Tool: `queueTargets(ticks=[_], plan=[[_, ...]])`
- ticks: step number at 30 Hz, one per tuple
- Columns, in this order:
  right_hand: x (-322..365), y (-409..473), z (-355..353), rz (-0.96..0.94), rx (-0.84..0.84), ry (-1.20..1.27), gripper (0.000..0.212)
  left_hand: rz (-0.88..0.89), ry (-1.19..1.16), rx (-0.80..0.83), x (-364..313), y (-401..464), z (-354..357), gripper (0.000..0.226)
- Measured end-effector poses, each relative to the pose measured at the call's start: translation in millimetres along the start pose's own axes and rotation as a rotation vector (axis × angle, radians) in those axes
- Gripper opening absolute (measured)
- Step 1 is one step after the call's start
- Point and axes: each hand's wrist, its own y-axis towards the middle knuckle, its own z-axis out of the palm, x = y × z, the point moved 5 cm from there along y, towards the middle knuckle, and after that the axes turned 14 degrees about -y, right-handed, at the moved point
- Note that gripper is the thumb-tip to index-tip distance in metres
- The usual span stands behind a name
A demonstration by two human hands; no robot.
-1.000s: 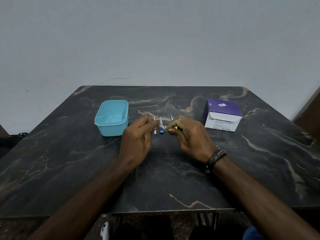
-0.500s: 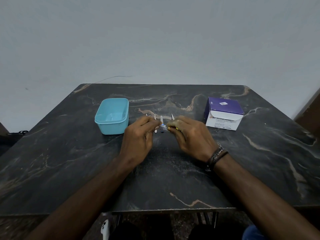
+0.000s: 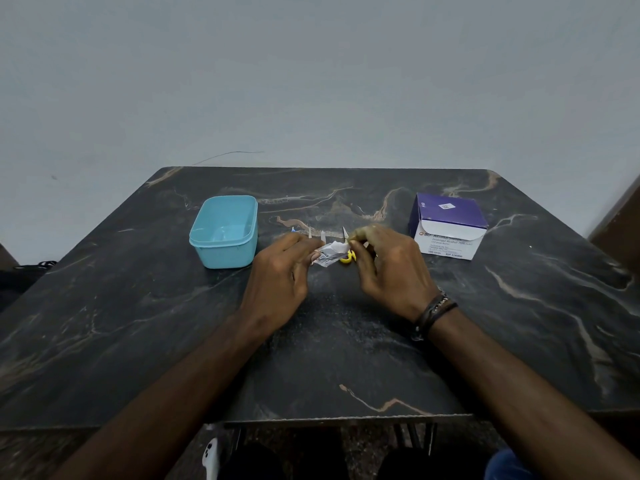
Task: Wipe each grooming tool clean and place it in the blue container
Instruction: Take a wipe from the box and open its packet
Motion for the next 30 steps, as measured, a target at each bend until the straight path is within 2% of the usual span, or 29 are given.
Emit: queueTargets(ticks=[7, 10, 15, 19, 25, 30], plan=[[-8.7, 0.9, -2.7, 0.159, -0.099, 0.209, 0.004, -0.01, -0.013, -0.008, -1.3, 1.1, 1.2, 0.028], [-9.2, 0.6, -0.9, 0.184, -0.059, 0.264, 0.015, -0.001, -0.022, -0.008, -1.0, 0.8, 1.6, 0.025], [-7.3, 2.8, -2.3, 0.112, -0.108, 0.201, 0.023, -0.014, -0.028, -0.026, -0.3, 1.0, 1.2, 0.024], [-15.6, 3.1, -4.0, 0.167, -0.155, 0.187, 0.023, -0.05, -0.064, -0.102, 2.1, 1.5, -3.0, 0.022], [-15.4, 2.7, 0.6, 0.165, -0.007, 0.171, 0.012, -0.151, -0.199, -0.187, 10.0, 0.6, -6.5, 0.022], [-6.0, 2.9, 9.1, 0.121, 0.101, 0.133, 0.021, -0.227, -0.301, -0.163, 16.1, -1.8, -2.7, 0.022]])
